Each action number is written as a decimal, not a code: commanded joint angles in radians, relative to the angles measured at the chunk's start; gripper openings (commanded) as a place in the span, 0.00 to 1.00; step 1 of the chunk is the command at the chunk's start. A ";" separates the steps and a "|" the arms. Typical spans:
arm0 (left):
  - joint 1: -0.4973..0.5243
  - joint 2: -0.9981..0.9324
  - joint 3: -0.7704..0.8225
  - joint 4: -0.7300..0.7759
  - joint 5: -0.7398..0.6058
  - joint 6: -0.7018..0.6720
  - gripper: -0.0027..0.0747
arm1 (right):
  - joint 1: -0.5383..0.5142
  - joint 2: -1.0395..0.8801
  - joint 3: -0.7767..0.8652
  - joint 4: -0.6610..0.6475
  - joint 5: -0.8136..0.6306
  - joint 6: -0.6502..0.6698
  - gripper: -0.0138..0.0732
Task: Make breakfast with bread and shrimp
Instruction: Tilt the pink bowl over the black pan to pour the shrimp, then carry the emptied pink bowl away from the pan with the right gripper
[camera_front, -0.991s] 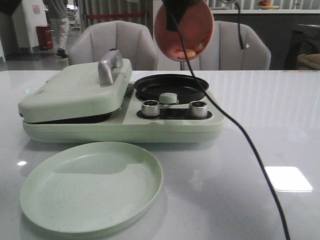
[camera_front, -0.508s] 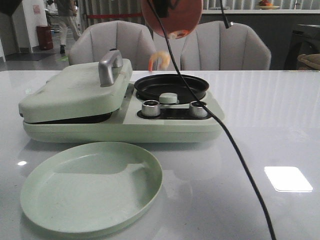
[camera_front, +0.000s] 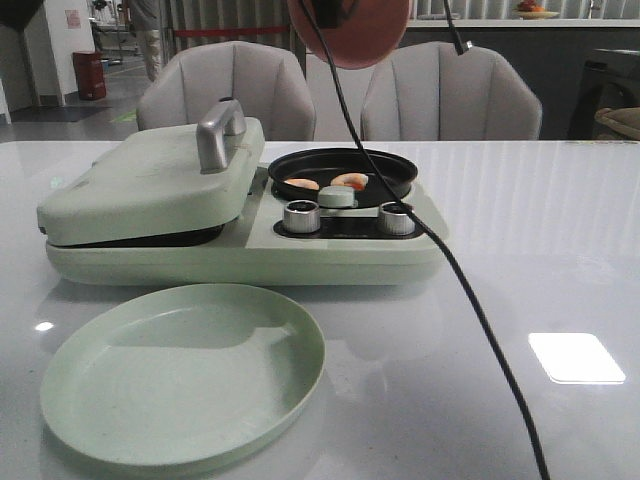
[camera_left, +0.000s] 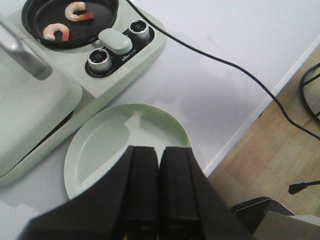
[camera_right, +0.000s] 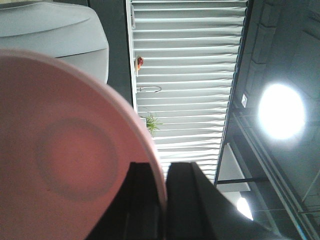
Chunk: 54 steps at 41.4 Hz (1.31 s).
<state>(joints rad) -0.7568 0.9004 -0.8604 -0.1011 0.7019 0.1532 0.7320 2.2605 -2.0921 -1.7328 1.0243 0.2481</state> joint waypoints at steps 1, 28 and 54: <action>0.001 -0.005 -0.027 -0.006 -0.071 -0.010 0.17 | -0.003 -0.074 -0.040 -0.064 0.044 0.012 0.25; 0.001 -0.005 -0.027 -0.006 -0.071 -0.010 0.17 | -0.206 -0.423 -0.027 0.989 0.252 -0.156 0.25; 0.001 -0.005 -0.027 -0.006 -0.071 -0.010 0.17 | -0.826 -0.789 0.652 1.938 -0.048 -0.485 0.25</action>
<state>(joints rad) -0.7568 0.9004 -0.8604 -0.1011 0.7019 0.1532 -0.0298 1.5200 -1.4784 0.0516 1.0592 -0.1589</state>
